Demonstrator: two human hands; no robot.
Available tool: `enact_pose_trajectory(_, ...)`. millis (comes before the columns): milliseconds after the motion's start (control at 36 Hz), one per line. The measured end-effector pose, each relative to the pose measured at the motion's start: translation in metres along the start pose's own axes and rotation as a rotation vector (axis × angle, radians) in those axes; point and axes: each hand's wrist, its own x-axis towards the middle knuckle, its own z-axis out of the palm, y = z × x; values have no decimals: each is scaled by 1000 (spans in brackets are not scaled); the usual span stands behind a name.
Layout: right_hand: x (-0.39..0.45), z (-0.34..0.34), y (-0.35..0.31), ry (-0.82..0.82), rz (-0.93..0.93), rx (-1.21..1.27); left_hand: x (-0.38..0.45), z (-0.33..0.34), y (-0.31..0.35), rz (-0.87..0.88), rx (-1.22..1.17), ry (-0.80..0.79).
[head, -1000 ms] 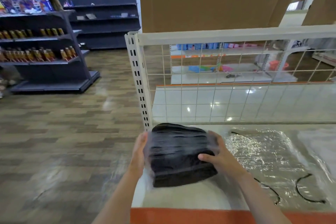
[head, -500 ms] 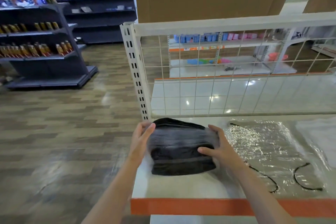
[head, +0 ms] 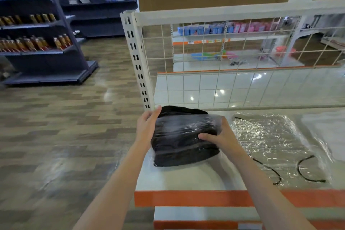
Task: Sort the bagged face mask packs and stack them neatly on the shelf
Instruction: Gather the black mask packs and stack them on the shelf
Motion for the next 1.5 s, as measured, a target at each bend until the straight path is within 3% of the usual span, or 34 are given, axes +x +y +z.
enact_pose_trajectory(139,-7,-4,7,-117,72,59,2,-3,-4,-24,51,68)
enact_pose_trajectory(361,-6,-6,9,-152,84,47,15,2,-7,-96,149,136)
enact_pose_trajectory(472,-5,-4,8,-128,96,-66,17,5,-7,-70,177,98)
enact_pose_trajectory(611,0,-3,11,-83,95,-141,2,-15,-15,1,66,-120)
enact_pose_trajectory(750,1,0,15,-79,112,-89,-24,-38,-32,34,177,-394)
enact_pose_trajectory(944,3,4,12,-72,139,-33,-26,-52,-50,18,389,-538)
enact_pose_trajectory(1056,8,8,12,5,108,-167,-23,-45,-53,180,607,-381)
enact_pose_trajectory(1194,4,11,-11,47,-44,-175,-15,-42,-35,273,437,-248)
enact_pose_trajectory(1278,-5,0,-19,-84,-118,-153,-15,-51,-31,270,373,-314)
enact_pose_trajectory(1361,-16,-6,-13,-273,-46,-91,-18,-59,-39,191,352,-380)
enact_pose_trajectory(1500,-22,-7,1,-380,-36,-91,-20,-62,-53,156,335,-423)
